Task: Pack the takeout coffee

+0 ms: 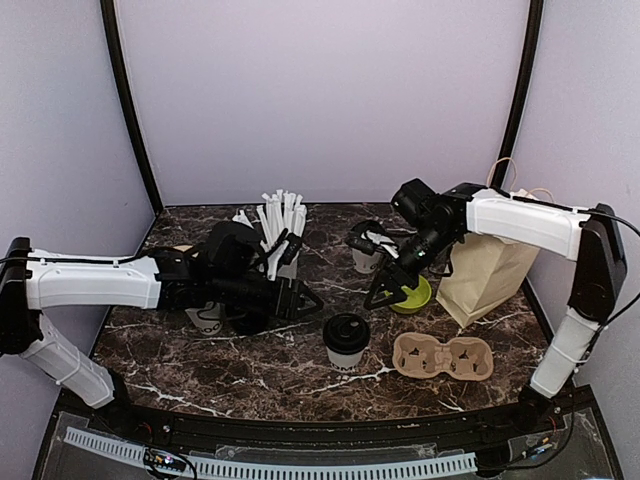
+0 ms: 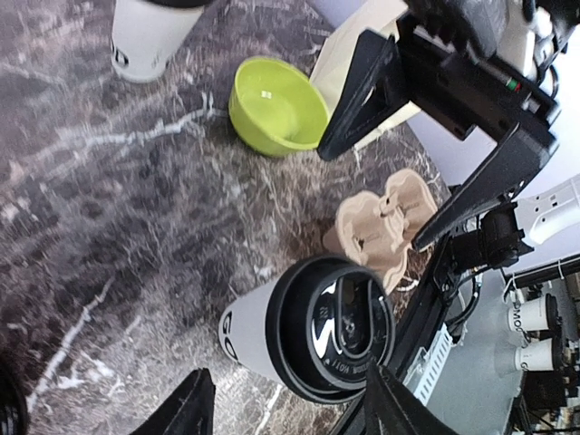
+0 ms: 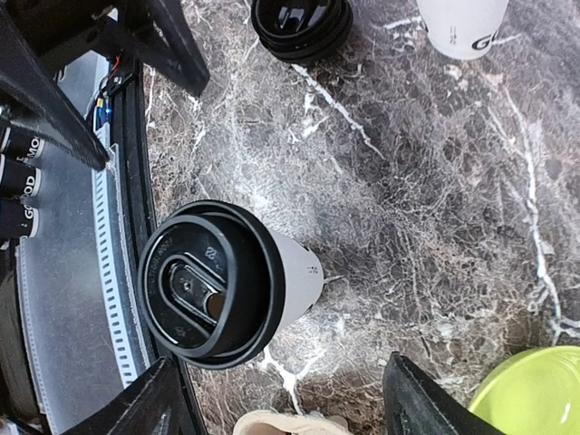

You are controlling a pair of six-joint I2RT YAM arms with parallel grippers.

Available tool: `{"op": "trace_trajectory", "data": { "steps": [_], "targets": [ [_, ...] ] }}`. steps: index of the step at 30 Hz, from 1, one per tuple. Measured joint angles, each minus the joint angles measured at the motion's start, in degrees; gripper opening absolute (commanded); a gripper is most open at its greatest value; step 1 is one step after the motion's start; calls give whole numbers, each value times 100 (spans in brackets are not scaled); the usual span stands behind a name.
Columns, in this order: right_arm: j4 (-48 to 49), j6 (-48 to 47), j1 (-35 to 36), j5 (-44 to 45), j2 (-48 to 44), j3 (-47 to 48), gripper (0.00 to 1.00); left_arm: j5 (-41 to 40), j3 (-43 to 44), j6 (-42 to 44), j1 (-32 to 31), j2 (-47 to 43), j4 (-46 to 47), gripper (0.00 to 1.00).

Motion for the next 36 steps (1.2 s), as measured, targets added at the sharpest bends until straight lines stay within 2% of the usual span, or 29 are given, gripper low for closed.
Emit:
{"op": "trace_trajectory", "data": {
  "steps": [5, 8, 11, 15, 21, 30, 36],
  "targets": [
    [-74, -551, 114, 278, -321, 48, 87, -575, 190, 501, 4, -317, -260, 68],
    [-24, -940, 391, 588, -483, 66, 90, -1099, 463, 745, 37, -363, -501, 76],
    [52, -1241, 704, 837, -520, 66, 99, -1722, 546, 835, 133, -505, -573, 81],
    [175, -1563, 1117, 1174, -520, 66, 99, -2282, 544, 800, 326, -750, -614, 84],
    [275, -1816, 1486, 1495, -485, 66, 99, -2708, 538, 680, 470, -997, -629, 85],
    [284, -1856, 1668, 1698, -140, 66, 98, -2793, 389, 577, 470, -1097, -682, 85],
    [284, -1832, 1810, 1834, 24, 66, 90, -2791, 380, 577, 483, -1095, -710, 85]
  ]
}}
